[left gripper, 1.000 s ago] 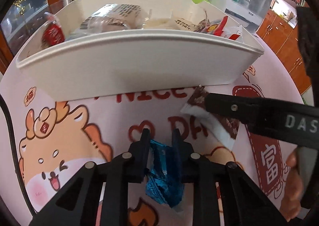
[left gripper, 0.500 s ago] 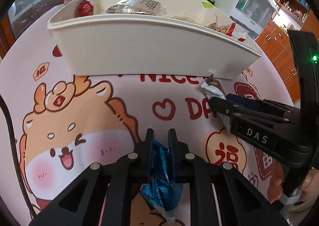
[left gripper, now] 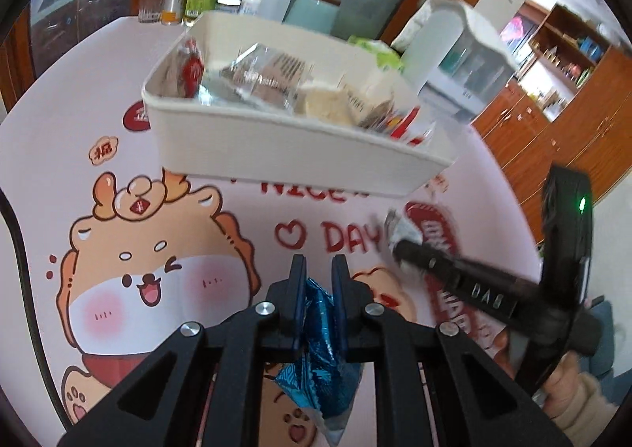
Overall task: Organize snacks
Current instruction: 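Carry the blue candy and dark red pack over the white tray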
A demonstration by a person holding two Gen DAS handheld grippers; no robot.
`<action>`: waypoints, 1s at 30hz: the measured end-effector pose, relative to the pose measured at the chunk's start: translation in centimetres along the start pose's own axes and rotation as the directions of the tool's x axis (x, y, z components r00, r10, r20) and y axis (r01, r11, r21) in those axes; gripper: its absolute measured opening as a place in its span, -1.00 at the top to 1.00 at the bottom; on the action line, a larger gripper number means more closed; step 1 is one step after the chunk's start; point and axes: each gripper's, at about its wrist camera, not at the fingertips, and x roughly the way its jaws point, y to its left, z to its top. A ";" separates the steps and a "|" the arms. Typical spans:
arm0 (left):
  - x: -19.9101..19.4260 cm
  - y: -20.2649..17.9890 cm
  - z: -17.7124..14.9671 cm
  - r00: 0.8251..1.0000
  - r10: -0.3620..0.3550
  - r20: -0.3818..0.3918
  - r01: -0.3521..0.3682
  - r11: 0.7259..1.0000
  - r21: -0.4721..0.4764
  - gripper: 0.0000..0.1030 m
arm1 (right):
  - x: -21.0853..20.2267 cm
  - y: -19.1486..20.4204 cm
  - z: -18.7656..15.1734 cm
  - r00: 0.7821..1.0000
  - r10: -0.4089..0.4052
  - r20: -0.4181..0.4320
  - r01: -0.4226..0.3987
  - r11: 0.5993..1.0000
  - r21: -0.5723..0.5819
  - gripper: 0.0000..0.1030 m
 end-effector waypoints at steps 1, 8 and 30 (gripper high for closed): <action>-0.5 -0.1 0.2 1.000 -0.011 0.004 0.011 1.000 -0.008 0.80 | -0.5 0.1 -0.1 1.000 0.008 0.006 -0.008 1.000 0.004 0.73; -3.5 -2.3 4.3 0.998 -0.027 0.050 0.028 1.000 -0.005 0.80 | -4.9 1.7 1.5 0.994 0.067 0.084 -0.066 0.998 -0.013 0.73; -9.4 -9.4 26.3 0.951 0.112 0.288 -0.158 0.977 0.140 0.79 | -16.1 9.0 20.0 0.926 0.044 0.376 0.019 0.987 -0.161 0.71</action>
